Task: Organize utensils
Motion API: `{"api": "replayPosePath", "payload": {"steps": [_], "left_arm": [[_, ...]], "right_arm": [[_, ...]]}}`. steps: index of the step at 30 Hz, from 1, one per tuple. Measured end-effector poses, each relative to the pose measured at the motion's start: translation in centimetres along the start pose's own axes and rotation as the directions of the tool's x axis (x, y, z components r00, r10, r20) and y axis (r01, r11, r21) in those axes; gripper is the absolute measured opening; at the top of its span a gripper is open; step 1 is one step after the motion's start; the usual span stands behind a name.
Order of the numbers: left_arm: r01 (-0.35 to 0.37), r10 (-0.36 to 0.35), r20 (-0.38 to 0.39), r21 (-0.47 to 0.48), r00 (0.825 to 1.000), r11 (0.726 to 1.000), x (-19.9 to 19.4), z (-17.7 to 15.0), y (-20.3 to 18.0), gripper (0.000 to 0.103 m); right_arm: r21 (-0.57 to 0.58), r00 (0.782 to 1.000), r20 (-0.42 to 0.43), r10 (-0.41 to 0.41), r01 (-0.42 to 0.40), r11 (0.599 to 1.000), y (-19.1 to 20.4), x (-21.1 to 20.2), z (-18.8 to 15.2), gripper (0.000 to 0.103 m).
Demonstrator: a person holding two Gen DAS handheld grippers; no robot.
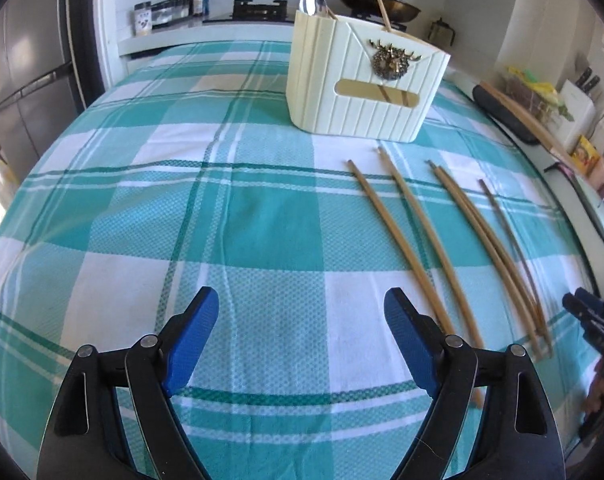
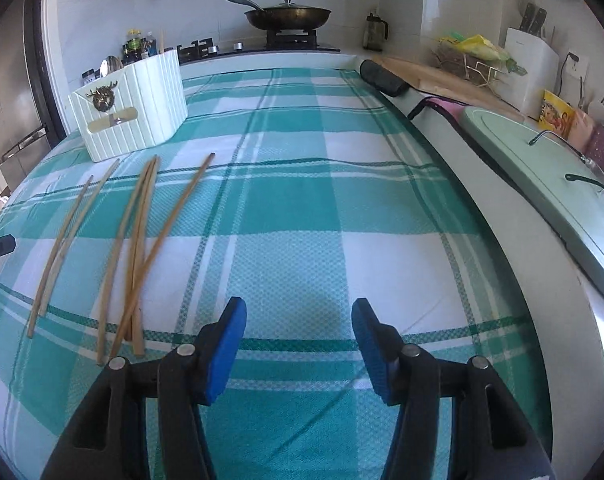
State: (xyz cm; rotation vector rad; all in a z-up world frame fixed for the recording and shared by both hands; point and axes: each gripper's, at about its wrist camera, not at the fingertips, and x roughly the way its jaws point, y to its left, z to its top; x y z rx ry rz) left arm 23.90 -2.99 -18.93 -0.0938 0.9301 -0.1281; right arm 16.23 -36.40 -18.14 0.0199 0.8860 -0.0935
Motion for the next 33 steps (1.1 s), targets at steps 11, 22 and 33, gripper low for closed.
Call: {"api": "replayPosePath", "payload": {"steps": [11, 22, 33], "left_arm": [[-0.097, 0.097, -0.012, 0.024, 0.995, 0.995, 2.4, -0.5, 0.0, 0.098], [-0.094, 0.095, -0.021, 0.044, 0.995, 0.995, 2.8, -0.6, -0.3, 0.102], [0.038, -0.037, 0.025, -0.043, 0.999, 0.998, 2.2, 1.2, -2.5, 0.102]], "right_arm": [[0.013, 0.999, -0.035, 0.0, 0.001, 1.0, -0.1, 1.0, 0.0, 0.057], [0.007, 0.999, -0.036, -0.009, 0.009, 1.0, 0.0, 1.0, 0.1, 0.057], [0.007, 0.999, -0.036, -0.008, 0.009, 1.0, 0.1, 1.0, 0.1, 0.057]]}}
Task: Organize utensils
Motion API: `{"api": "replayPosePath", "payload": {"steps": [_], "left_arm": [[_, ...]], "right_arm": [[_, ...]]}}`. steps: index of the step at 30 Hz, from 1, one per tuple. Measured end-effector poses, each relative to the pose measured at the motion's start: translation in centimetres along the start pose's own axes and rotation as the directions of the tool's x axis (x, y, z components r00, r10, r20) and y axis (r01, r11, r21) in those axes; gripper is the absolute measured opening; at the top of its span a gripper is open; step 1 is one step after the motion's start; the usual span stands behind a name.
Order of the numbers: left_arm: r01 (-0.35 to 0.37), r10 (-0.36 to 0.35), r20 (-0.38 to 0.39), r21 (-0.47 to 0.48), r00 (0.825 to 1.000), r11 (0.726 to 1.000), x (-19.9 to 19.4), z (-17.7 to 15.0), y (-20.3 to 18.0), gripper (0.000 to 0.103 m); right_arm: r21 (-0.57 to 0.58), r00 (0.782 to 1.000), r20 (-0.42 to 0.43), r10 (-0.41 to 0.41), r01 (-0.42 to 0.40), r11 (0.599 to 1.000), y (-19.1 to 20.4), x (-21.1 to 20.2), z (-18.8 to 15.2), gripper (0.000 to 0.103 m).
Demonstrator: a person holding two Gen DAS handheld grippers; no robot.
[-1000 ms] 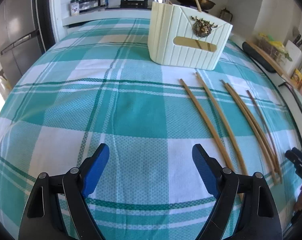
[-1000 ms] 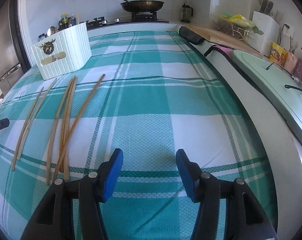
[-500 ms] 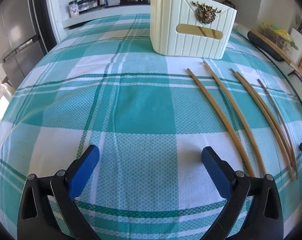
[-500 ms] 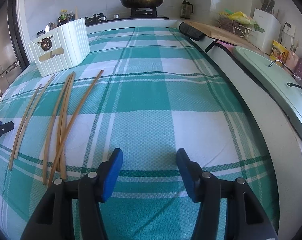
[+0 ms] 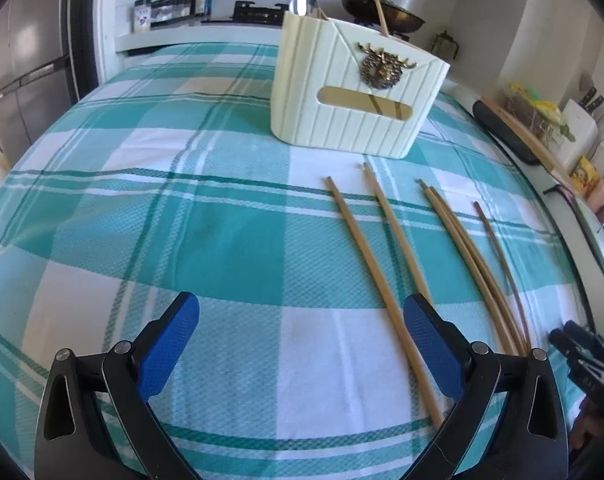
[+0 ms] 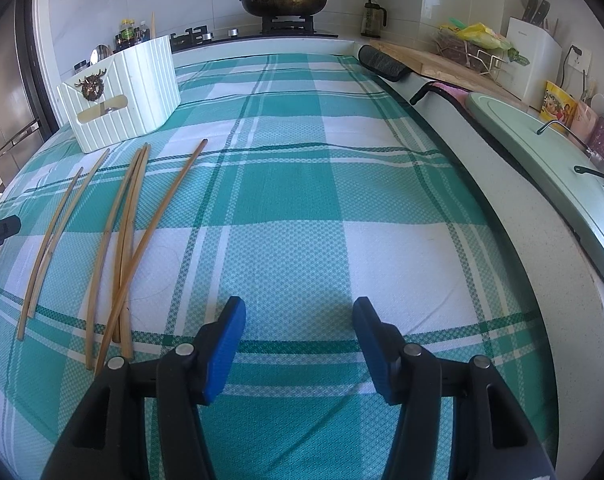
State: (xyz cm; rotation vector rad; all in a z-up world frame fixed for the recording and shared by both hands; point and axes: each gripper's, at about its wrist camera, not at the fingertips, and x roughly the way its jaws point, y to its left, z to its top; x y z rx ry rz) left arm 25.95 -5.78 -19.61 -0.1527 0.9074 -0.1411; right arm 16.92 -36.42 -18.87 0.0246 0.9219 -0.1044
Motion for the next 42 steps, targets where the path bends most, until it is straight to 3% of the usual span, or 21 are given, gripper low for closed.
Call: {"api": "replayPosePath", "payload": {"steps": [11, 17, 19, 22, 23, 26, 27, 28, 30, 34, 38, 42], "left_arm": [[-0.109, 0.115, -0.044, 0.123, 0.992, 0.986, 2.6, -0.1, -3.5, 0.101], [-0.099, 0.106, -0.038, 0.152, 0.994, 0.983, 2.0, -0.6, -3.4, 0.093], [-0.095, 0.102, -0.034, 0.158, 0.994, 0.983, 1.8, -0.9, -3.4, 0.09], [-0.091, 0.097, -0.032, 0.166, 0.995, 0.982, 1.5, -1.0, -3.5, 0.084], [-0.089, 0.095, -0.031, 0.17, 0.995, 0.981, 1.5, -1.1, -3.5, 0.082], [-0.087, 0.095, -0.031, 0.185, 0.995, 0.979, 1.2, -1.3, -3.6, 0.079], [-0.087, 0.094, -0.031, 0.187, 0.995, 0.979, 1.1, -1.4, -3.6, 0.079], [-0.087, 0.094, -0.031, 0.188, 0.995, 0.978, 1.1, -1.5, -3.5, 0.079], [-0.086, 0.094, -0.034, 0.189, 0.995, 0.978, 0.9, -1.6, -3.3, 0.079], [-0.082, 0.091, -0.035, 0.193, 0.995, 0.978, 0.7, -1.6, -2.9, 0.075], [-0.079, 0.085, -0.025, 0.196, 0.996, 0.977, 0.5, -1.5, -2.7, 0.049], [-0.079, 0.085, -0.019, 0.2, 0.996, 0.977, 0.3, -1.4, -2.2, 0.022]], "right_arm": [[0.0, 1.0, -0.001, -0.001, 0.001, 1.0, 0.0, 0.0, 0.0, 0.057], [0.011, 1.0, 0.0, 0.01, -0.01, 1.0, -0.1, -0.2, 0.2, 0.057], [0.024, 0.999, 0.002, 0.042, -0.042, 0.999, 0.2, -0.8, 0.8, 0.057], [0.053, 0.985, 0.01, 0.17, -0.17, 0.984, 1.2, -1.4, 2.2, 0.057], [0.06, 0.978, 0.004, 0.208, -0.208, 0.976, 1.6, -1.3, 2.6, 0.055], [0.081, 0.953, -0.02, 0.302, -0.299, 0.951, 3.3, -0.4, 4.1, 0.037], [0.091, 0.947, -0.03, 0.32, -0.317, 0.944, 3.8, 0.2, 4.6, 0.036], [0.098, 0.944, -0.038, 0.327, -0.323, 0.941, 4.2, 0.7, 5.0, 0.036], [0.103, 0.936, -0.065, 0.347, -0.339, 0.935, 4.9, 1.8, 5.5, 0.024], [0.095, 0.921, -0.137, 0.365, -0.354, 0.93, 6.3, 3.8, 5.7, 0.018], [0.036, 0.93, -0.155, 0.333, -0.331, 0.943, 7.3, 4.1, 6.0, 0.007], [-0.001, 0.955, -0.143, 0.258, -0.261, 0.965, 6.4, 4.1, 6.1, 0.006]]}}
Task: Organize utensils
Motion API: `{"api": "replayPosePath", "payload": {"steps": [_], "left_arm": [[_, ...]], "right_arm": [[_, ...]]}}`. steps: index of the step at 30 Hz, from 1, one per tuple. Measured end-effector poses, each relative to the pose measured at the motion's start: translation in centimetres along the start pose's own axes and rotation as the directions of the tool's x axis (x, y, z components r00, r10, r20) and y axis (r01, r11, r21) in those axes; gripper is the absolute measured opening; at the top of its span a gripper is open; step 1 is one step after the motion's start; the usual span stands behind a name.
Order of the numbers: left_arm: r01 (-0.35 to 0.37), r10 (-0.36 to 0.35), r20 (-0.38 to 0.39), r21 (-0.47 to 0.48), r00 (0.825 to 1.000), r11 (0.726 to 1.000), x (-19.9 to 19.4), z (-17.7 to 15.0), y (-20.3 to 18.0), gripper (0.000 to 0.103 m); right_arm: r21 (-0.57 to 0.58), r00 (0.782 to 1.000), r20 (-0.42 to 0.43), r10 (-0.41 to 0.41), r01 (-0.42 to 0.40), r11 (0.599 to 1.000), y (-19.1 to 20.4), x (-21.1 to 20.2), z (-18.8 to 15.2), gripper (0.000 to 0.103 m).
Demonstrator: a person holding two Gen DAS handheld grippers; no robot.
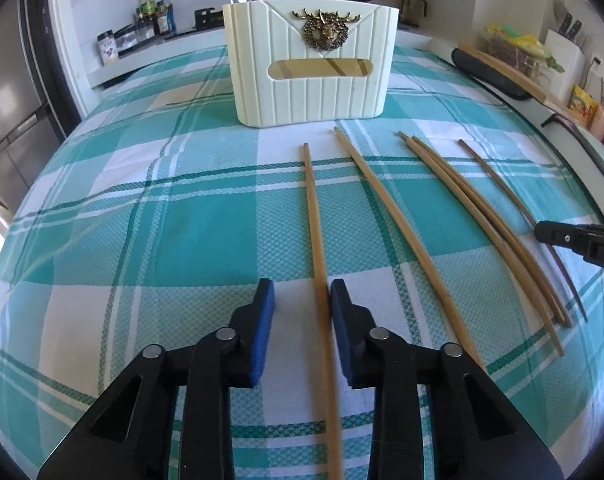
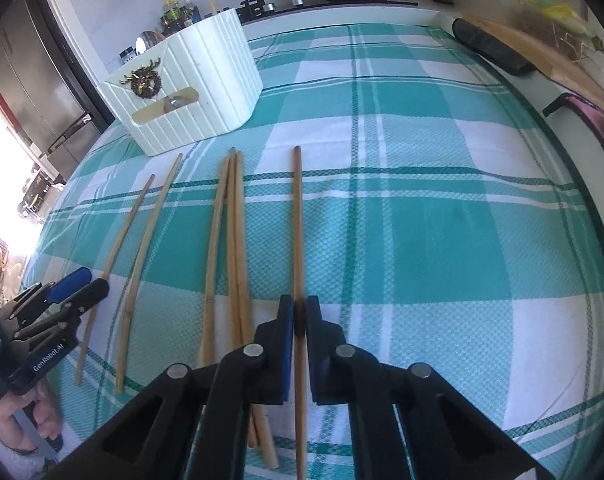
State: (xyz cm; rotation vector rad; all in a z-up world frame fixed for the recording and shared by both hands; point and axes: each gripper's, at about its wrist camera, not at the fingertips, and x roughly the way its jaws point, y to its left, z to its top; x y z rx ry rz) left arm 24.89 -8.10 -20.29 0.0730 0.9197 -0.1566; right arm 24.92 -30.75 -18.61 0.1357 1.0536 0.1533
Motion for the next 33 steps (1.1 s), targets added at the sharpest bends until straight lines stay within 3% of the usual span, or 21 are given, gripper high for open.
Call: {"api": "replayPosePath", "payload": {"steps": [3, 9, 14, 16, 17, 18, 20, 23, 28, 33], "left_arm": [[-0.012, 0.012, 0.0, -0.008, 1.0, 1.0, -0.2, -0.1, 0.9, 0.012], [-0.07, 0.07, -0.001, -0.025, 0.998, 0.997, -0.8, -0.9, 4.2, 0.01], [-0.07, 0.069, -0.013, -0.068, 0.998, 0.995, -1.3, -1.5, 7.4, 0.012], [-0.055, 0.054, -0.021, -0.073, 0.998, 0.996, -1.4, -1.7, 8.2, 0.02], [-0.044, 0.042, -0.023, -0.062, 0.999, 0.997, -1.3, -1.7, 8.4, 0.033], [-0.036, 0.035, -0.025, -0.045, 0.999, 0.998, -1.3, -1.6, 8.4, 0.053], [-0.027, 0.027, -0.03, -0.013, 0.999, 1.0, -1.2, -1.6, 8.2, 0.07], [-0.029, 0.029, -0.025, 0.024, 0.999, 0.999, -0.8, -1.6, 7.9, 0.075], [-0.025, 0.025, -0.038, 0.008, 0.999, 1.0, -0.4, -1.3, 8.3, 0.084], [-0.012, 0.013, -0.057, 0.016, 0.998, 1.0, 0.1, -1.1, 8.8, 0.093]], "right_arm": [[-0.012, 0.996, 0.018, -0.085, 0.085, 0.996, -1.5, -0.7, -0.2, 0.006], [-0.045, 0.983, 0.042, -0.178, 0.18, 0.983, -3.5, -2.5, -2.2, 0.006], [-0.094, 0.979, 0.082, -0.184, 0.191, 0.977, -3.8, -3.8, -4.2, 0.007], [-0.108, 0.975, 0.111, -0.19, 0.202, 0.973, -4.0, -4.3, -4.6, 0.012], [-0.115, 0.975, 0.114, -0.191, 0.203, 0.972, -4.1, -4.4, -4.8, 0.028], [-0.12, 0.975, 0.116, -0.189, 0.203, 0.972, -4.2, -4.6, -4.9, 0.046], [-0.132, 0.971, 0.13, -0.198, 0.215, 0.968, -4.4, -4.7, -5.1, 0.052], [-0.146, 0.968, 0.114, -0.222, 0.237, 0.961, -4.9, -4.2, -5.3, 0.052], [-0.093, 0.973, 0.135, -0.189, 0.202, 0.975, -5.7, -4.1, -5.6, 0.054], [-0.067, 0.976, 0.131, -0.172, 0.182, 0.981, -6.2, -3.9, -5.5, 0.061]]}}
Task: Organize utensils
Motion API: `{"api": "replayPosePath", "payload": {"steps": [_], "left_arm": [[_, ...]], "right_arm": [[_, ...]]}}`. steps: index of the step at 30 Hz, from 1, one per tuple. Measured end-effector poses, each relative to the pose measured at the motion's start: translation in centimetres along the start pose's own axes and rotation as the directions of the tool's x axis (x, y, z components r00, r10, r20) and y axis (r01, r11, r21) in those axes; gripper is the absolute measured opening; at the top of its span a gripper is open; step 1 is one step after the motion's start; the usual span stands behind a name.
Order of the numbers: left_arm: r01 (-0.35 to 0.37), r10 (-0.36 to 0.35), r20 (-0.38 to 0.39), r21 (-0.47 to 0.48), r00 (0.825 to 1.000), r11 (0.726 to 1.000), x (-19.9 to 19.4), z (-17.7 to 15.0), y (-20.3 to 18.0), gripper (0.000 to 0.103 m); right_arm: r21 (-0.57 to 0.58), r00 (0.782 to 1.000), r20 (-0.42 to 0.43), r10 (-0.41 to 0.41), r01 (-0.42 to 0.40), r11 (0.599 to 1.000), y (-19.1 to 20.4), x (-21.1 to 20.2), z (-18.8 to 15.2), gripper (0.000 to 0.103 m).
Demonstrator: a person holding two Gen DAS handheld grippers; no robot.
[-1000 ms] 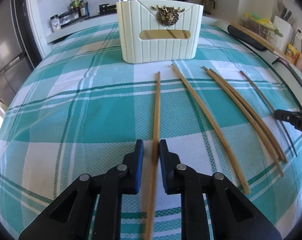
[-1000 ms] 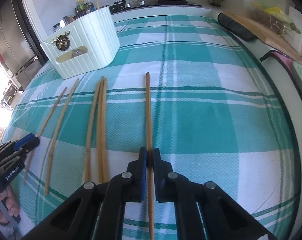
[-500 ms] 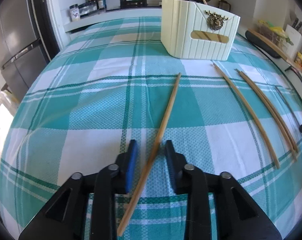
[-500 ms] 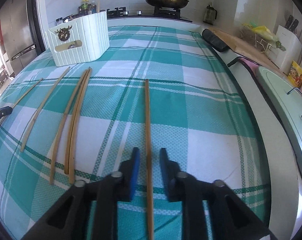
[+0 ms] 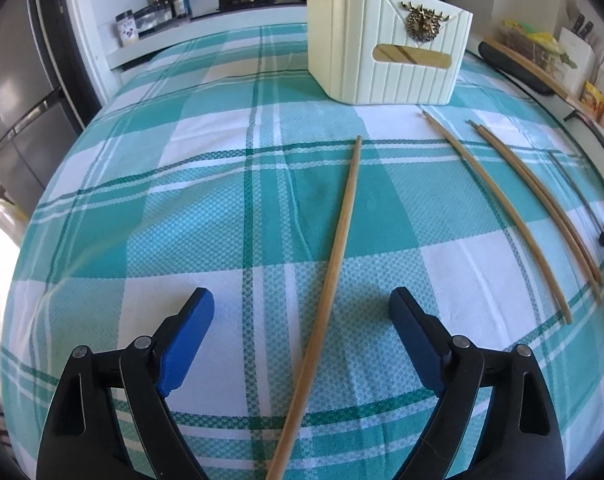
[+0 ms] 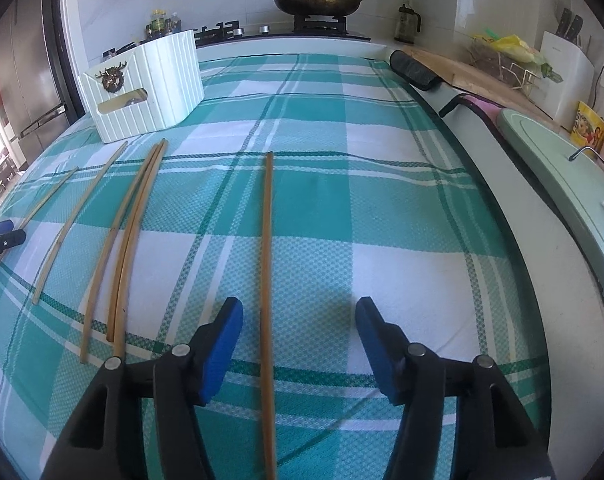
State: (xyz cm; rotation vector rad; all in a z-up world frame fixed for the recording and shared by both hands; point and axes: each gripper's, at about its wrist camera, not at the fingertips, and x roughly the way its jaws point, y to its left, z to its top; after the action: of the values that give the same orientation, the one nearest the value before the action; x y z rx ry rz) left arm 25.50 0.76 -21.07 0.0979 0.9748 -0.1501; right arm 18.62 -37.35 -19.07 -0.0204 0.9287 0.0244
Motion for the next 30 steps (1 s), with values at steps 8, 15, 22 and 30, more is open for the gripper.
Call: {"api": "replayPosePath", "payload": {"steps": [8, 15, 22, 30], "left_arm": [[0.039, -0.038, -0.038, 0.033, 0.999, 0.999, 0.8, 0.5, 0.8, 0.103], [0.08, -0.073, -0.079, 0.093, 0.994, 0.992, 1.0, 1.2, 1.0, 0.102], [0.119, -0.084, -0.135, 0.275, 0.987, 0.954, 2.0, 3.9, -0.9, 0.091], [0.18, -0.133, -0.203, 0.238, 0.97, 0.954, 4.5, 8.4, -2.0, 0.047]], "right_arm": [[-0.003, 1.0, 0.0, -0.002, 0.002, 1.0, 0.0, 0.1, 0.0, 0.061], [-0.007, 1.0, -0.005, 0.0, 0.0, 1.0, 0.1, 0.1, 0.0, 0.061], [-0.101, 0.981, -0.191, 0.034, -0.054, 0.993, 0.3, 1.5, 2.6, 0.061], [-0.162, 0.965, -0.256, 0.051, -0.095, 0.982, 2.1, 5.8, 8.2, 0.051]]}}
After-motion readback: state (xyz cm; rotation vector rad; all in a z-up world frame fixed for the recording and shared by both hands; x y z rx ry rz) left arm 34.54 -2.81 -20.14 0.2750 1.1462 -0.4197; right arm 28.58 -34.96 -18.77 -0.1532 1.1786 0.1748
